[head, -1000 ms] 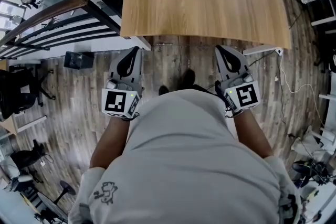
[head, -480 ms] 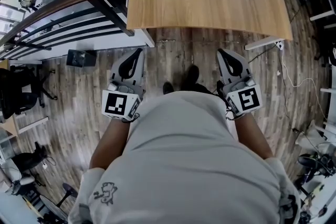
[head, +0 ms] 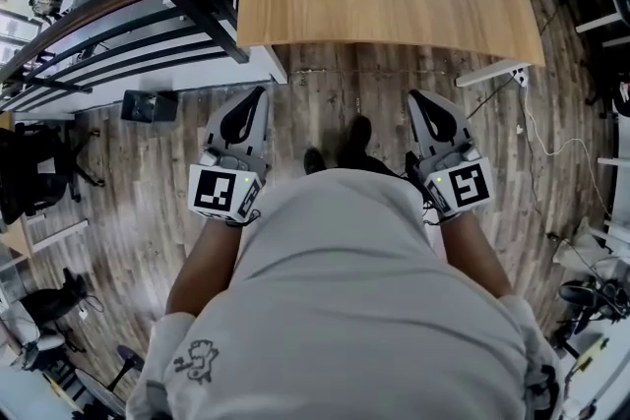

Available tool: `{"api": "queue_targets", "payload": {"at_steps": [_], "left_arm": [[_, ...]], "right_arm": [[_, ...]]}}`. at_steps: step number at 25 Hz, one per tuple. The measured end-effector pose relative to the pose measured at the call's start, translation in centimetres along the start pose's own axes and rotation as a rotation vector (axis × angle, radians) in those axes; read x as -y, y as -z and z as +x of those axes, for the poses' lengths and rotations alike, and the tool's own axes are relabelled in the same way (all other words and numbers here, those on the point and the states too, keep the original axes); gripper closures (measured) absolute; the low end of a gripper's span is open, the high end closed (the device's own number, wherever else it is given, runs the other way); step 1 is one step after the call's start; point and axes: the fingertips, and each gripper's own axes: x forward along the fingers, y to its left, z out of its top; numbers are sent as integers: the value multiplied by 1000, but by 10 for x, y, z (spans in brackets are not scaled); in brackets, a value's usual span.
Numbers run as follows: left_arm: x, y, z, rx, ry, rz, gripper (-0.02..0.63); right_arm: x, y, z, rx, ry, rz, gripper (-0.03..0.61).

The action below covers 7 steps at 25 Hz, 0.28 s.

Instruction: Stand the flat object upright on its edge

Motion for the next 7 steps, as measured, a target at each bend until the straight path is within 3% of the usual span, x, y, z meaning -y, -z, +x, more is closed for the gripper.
{"api": "queue_targets", "payload": {"at_steps": [7], "left_arm": [[-1,0,1,5,1,-8,607]], "right_arm": [[4,2,-1,-8,11,4,574]]}}
